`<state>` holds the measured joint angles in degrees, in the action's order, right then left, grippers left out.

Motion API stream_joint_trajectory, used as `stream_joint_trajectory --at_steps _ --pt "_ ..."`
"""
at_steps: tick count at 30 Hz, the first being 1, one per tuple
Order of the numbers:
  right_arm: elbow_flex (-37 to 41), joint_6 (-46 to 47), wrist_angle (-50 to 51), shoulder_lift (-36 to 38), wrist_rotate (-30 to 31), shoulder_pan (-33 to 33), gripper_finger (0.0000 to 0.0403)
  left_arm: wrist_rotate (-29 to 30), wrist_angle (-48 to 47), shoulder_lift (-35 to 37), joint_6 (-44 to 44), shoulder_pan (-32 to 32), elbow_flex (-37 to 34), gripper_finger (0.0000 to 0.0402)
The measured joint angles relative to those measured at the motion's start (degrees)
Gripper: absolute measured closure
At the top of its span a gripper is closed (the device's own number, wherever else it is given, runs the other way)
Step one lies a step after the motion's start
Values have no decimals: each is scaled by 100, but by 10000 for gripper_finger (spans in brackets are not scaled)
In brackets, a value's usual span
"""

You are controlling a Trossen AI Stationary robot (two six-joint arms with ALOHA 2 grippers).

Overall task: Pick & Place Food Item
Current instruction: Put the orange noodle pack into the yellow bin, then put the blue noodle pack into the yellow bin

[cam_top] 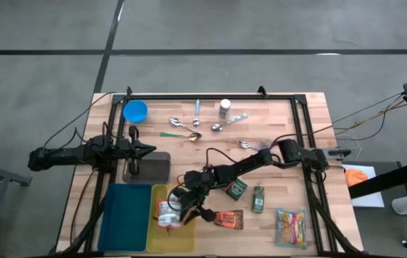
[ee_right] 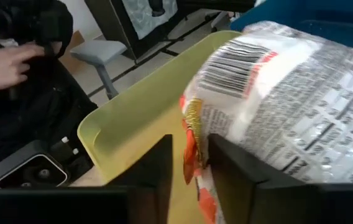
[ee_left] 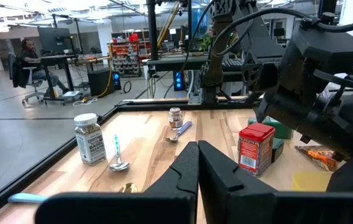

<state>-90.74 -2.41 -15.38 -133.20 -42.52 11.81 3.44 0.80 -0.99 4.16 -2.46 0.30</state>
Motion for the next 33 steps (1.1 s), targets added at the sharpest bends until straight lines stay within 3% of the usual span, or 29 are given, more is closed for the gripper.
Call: stream_joint_trajectory --at_steps 7,11,22,33 --pt "0 -430 -2 101 41 98 210 -2 0 0 -1 -2 1 391" --pt "0 -649 20 205 123 133 181 -2 0 0 -1 -1 1 391" --pt "2 -903 412 765 833 144 175 -2 0 2 0 0 0 391" --pt "15 -953 1829 1417 1861 -29 175 -1 -1 2 0 -1 0 391"
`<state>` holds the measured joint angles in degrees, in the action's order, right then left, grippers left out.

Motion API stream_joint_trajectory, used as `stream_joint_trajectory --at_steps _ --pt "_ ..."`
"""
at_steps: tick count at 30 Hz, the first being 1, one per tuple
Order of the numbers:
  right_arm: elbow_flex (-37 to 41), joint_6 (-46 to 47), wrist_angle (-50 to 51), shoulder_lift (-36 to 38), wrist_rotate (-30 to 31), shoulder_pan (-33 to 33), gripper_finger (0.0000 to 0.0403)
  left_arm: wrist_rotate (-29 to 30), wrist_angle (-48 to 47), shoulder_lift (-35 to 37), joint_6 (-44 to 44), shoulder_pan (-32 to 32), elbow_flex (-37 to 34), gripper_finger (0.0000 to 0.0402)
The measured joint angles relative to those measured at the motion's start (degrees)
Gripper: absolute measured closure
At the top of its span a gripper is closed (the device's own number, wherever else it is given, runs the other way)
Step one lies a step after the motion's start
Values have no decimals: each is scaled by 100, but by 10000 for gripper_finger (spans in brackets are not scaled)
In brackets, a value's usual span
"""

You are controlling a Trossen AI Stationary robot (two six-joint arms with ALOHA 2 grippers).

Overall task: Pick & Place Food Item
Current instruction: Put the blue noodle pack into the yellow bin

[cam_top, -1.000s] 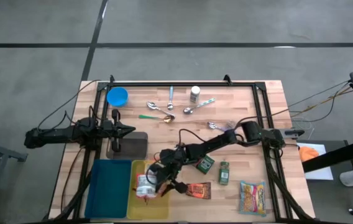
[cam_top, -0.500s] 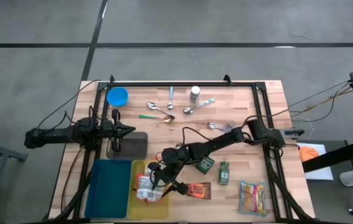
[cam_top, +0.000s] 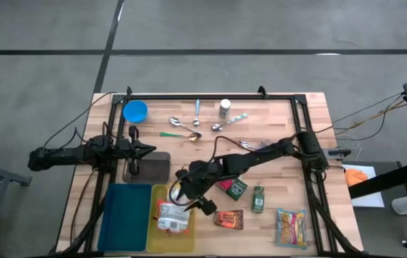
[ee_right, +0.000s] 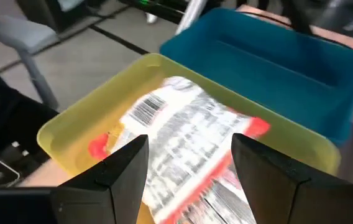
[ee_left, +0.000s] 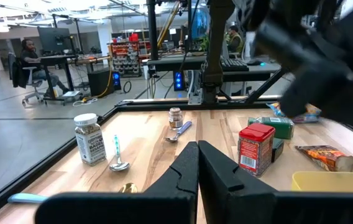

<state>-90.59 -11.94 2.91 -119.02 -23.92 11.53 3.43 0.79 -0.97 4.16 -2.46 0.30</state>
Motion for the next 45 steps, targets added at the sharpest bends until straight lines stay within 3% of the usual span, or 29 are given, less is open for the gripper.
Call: stream_joint_trajectory --at_steps 6,15,21,30,37,45 --pt "131 -147 753 602 862 35 175 1 1 0 0 0 0 391" --pt "794 720 1770 1866 2008 200 175 -1 1 -2 0 1 2 391" --pt "1612 1477 1807 2782 3331 579 175 -1 1 -33 0 1 0 391" --pt "2785 2760 1825 3716 4851 1300 175 -3 -1 -37 -1 1 0 391" --pt "3298 4439 2474 4007 5903 1892 175 1 1 -37 -2 0 0 391" --pt "3266 7111 4046 3823 6008 2486 175 0 1 -37 0 1 0 391"
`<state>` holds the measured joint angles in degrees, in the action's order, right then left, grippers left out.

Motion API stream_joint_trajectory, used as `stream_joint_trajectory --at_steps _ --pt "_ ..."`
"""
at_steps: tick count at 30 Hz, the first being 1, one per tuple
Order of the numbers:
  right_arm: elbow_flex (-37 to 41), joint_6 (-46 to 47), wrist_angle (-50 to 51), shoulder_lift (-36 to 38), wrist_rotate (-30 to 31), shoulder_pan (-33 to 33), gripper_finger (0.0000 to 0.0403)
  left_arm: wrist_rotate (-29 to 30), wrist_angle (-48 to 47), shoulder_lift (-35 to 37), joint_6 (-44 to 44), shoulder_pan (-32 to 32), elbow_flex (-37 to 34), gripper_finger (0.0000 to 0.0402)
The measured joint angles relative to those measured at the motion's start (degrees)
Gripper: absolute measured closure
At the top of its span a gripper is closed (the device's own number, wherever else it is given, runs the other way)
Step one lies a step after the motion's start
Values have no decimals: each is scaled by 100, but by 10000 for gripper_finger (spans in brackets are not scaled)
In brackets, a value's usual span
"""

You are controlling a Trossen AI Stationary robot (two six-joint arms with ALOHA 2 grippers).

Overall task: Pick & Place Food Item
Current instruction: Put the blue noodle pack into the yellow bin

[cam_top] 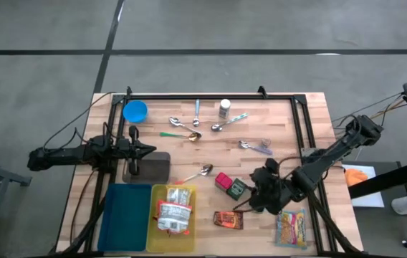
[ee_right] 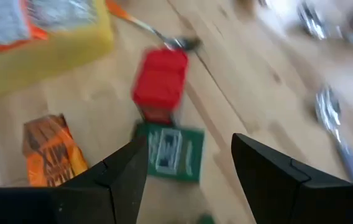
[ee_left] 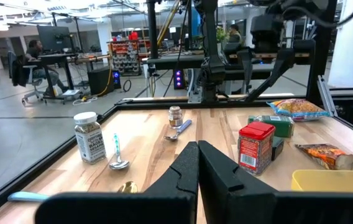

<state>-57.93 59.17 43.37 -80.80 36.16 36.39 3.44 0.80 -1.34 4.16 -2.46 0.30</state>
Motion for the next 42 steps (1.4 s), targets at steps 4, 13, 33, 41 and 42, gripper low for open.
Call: stream_joint_trajectory --at_steps 4,13,33,41,42 --pt "-254 1271 881 -237 -203 295 175 -2 0 0 0 0 1 391" --pt "-1124 3236 2479 -1076 -1881 778 175 -2 0 0 0 0 0 391" --pt "-651 4422 2094 -1451 -3020 1428 175 1 0 0 0 -2 2 391" --pt "105 4247 1066 -1396 -3181 1427 175 0 0 0 -2 -1 0 391" --pt "169 4244 964 -1396 -3197 1427 175 -1 0 0 0 0 0 391"
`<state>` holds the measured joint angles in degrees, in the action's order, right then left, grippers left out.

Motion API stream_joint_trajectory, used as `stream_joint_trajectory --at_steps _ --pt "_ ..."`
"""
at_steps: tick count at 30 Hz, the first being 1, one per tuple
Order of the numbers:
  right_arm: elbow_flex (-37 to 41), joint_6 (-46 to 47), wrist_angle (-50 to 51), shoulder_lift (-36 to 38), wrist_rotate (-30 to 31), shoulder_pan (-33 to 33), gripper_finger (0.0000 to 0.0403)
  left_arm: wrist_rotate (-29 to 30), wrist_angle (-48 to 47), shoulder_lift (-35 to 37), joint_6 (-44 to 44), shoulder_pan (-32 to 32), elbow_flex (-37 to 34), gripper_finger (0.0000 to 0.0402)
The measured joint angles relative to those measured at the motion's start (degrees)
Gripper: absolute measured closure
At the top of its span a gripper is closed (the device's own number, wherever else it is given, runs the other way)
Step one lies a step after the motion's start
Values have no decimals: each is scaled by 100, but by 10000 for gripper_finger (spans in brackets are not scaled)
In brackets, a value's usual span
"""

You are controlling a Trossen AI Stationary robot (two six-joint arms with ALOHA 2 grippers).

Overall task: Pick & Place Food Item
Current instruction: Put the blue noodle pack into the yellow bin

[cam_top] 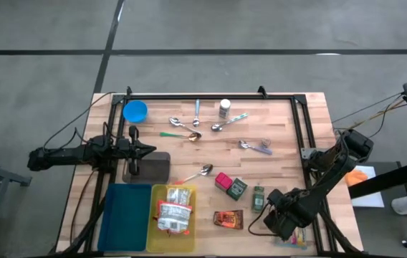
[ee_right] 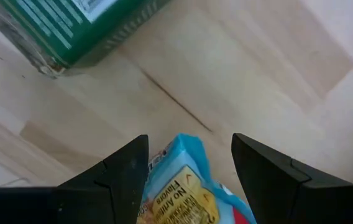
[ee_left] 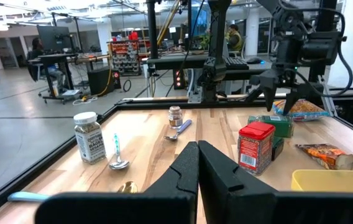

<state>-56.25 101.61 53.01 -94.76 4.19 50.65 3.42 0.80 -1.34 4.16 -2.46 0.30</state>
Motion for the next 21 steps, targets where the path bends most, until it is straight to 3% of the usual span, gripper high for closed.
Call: stream_joint_trajectory --at_steps 15,21 --pt "314 -169 -561 2 -433 2 180 2 0 0 0 -1 0 391" --pt "317 -176 -548 2 -492 2 245 0 0 0 -1 -2 1 391"
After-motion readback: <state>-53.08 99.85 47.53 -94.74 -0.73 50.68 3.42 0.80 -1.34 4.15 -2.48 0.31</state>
